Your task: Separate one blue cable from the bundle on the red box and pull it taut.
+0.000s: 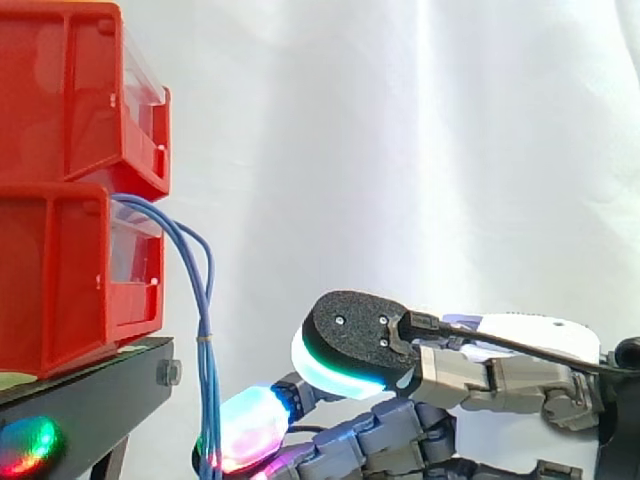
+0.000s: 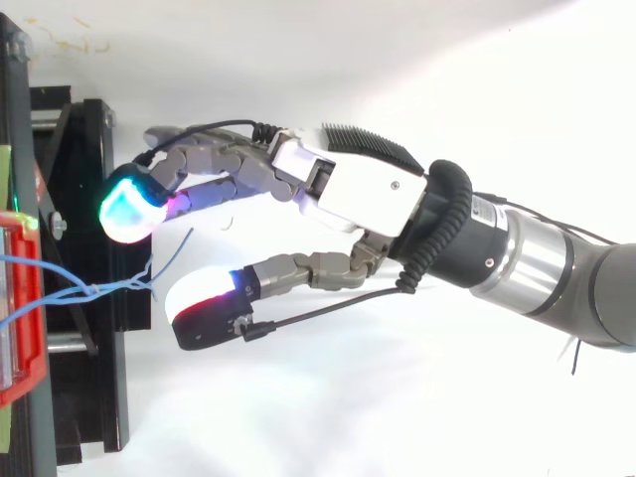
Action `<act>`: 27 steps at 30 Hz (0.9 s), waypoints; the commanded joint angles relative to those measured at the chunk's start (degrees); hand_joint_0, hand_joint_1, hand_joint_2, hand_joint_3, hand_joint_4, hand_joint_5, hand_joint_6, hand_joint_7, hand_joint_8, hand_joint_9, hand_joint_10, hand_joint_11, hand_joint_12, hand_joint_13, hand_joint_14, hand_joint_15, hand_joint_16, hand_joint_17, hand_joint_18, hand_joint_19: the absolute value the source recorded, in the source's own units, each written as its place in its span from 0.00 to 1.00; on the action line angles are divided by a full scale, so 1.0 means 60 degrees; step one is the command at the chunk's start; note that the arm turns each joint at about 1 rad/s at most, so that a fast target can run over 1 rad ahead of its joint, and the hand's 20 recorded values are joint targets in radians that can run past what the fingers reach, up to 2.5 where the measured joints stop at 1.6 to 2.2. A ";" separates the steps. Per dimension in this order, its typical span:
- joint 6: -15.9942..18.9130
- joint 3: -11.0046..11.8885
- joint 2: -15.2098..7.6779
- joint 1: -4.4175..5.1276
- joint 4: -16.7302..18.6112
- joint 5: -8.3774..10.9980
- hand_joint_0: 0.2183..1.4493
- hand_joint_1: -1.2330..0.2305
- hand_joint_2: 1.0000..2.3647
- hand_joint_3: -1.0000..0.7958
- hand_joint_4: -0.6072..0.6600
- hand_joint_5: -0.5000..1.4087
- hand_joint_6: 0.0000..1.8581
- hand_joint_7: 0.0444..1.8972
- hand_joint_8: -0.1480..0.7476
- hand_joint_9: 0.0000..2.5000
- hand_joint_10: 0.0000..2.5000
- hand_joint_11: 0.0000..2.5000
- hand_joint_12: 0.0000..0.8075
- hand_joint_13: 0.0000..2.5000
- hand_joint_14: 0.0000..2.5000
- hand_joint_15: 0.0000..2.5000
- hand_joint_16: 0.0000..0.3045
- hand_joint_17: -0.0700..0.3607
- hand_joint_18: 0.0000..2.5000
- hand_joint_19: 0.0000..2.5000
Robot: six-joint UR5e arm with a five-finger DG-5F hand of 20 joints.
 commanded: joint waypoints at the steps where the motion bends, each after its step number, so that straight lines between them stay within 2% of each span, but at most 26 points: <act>1: 0.0025 0.0016 0.0003 -0.0017 0.0053 -0.0073 0.26 0.41 0.00 0.29 0.78 0.21 0.27 0.50 0.54 0.28 0.00 0.07 0.45 0.11 0.00 0.02 0.18 0.44 0.08 0.04; 5: 0.0098 0.0002 0.0003 -0.0031 0.0053 -0.0176 0.26 0.41 0.00 0.29 0.77 0.21 0.27 0.52 0.54 0.29 0.00 0.08 0.45 0.12 0.00 0.02 0.17 0.44 0.09 0.05; 11: 0.0684 0.0046 0.0003 -0.0075 0.0068 -0.0425 0.26 0.41 0.00 0.29 0.77 0.21 0.27 0.52 0.55 0.30 0.00 0.08 0.45 0.13 0.00 0.02 0.17 0.44 0.09 0.05; 15: 0.0684 0.0075 0.0003 -0.0075 0.0053 -0.0454 0.27 0.40 0.00 0.30 0.77 0.21 0.27 0.52 0.55 0.30 0.00 0.08 0.46 0.13 0.00 0.02 0.17 0.44 0.10 0.06; 20: 0.0699 0.0090 0.0003 -0.0105 0.0053 -0.0498 0.29 0.36 0.01 0.34 0.73 0.21 0.27 0.56 0.54 0.30 0.00 0.09 0.45 0.13 0.00 0.02 0.17 0.43 0.11 0.06; 27: 0.0684 0.0134 0.0003 -0.0075 0.0156 -0.0571 0.27 0.34 0.00 0.30 0.73 0.21 0.27 0.57 0.55 0.31 0.00 0.10 0.46 0.14 0.00 0.03 0.17 0.43 0.12 0.06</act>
